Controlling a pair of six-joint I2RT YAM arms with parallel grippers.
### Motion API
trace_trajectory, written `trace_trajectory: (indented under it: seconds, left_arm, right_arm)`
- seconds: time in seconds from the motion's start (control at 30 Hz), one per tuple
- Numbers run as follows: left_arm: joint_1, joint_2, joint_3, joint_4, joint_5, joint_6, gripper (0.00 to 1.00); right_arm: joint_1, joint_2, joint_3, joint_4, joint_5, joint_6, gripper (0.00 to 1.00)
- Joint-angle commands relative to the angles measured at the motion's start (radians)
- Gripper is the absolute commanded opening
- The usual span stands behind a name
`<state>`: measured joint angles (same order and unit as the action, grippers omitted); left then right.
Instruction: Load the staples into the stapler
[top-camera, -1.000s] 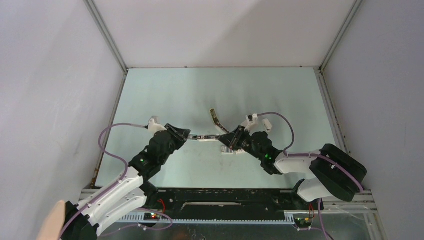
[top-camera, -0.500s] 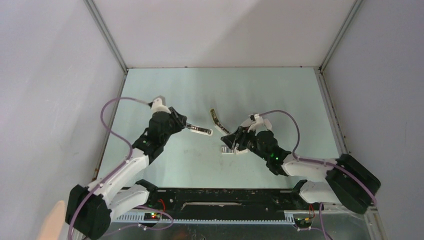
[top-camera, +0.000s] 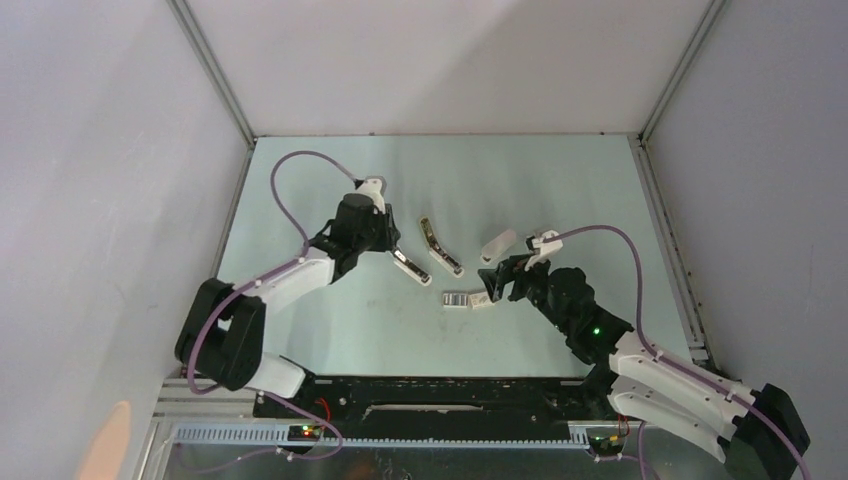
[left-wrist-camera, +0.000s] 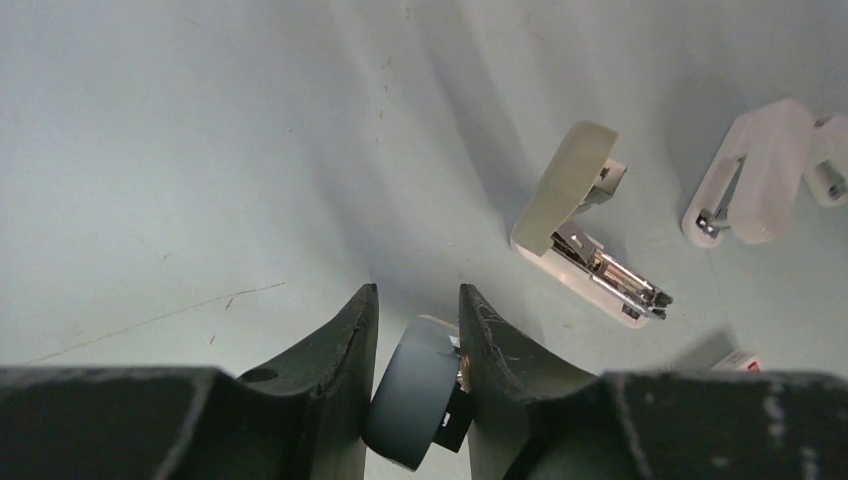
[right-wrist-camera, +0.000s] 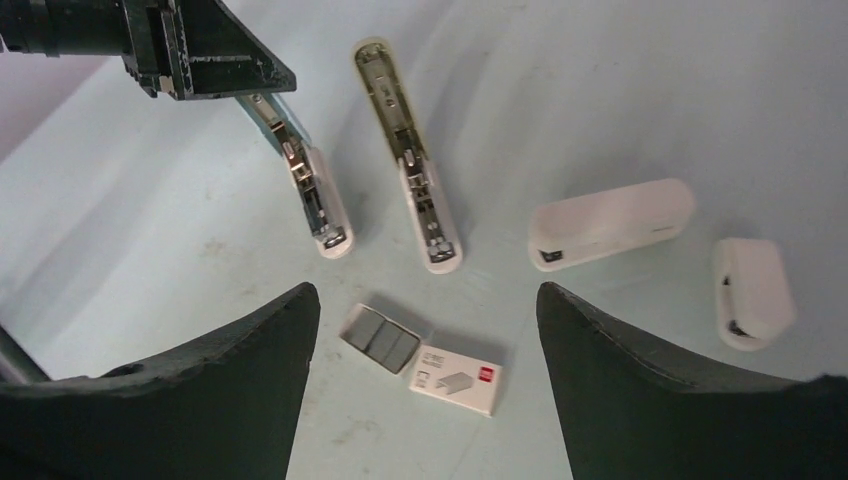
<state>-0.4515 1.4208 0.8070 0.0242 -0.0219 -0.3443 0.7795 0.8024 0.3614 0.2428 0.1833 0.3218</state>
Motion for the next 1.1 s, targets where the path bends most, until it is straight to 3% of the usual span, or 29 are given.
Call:
trace_trajectory:
  seconds: [0.0, 0.27, 0.4, 0.5, 0.63, 0.8, 1.07]
  left_arm:
    - [-0.024, 0.04, 0.039, 0.088, 0.046, 0.084, 0.22]
    - [-0.044, 0.099, 0.024, 0.122, 0.06, 0.101, 0.28]
    - [-0.044, 0.092, 0.014, 0.116, 0.045, 0.094, 0.38]
    - [-0.044, 0.077, 0.014, 0.115, 0.036, 0.083, 0.53]
    - [-0.044, 0.052, 0.006, 0.12, 0.031, 0.071, 0.61]
    - [-0.044, -0.016, -0.033, 0.135, -0.034, 0.054, 0.73]
    - [-0.044, -0.244, -0.062, 0.005, -0.184, -0.058, 0.9]
  right_arm:
    - [-0.029, -0.045, 0.005, -0.091, 0.012, -0.092, 0.82]
    - [-0.063, -0.052, 0.005, -0.084, -0.046, -0.1, 0.82]
    - [-0.072, -0.055, 0.017, -0.108, -0.072, -0.097, 0.83]
    - [-0.088, -0.058, 0.033, -0.153, -0.11, -0.066, 0.85]
    - [-0.111, -0.075, 0.06, -0.251, -0.149, -0.014, 0.89]
    - [-0.153, -0.125, 0.109, -0.408, -0.166, 0.092, 0.97]
    - [-0.148, -0.136, 0.156, -0.578, -0.162, 0.24, 0.99]
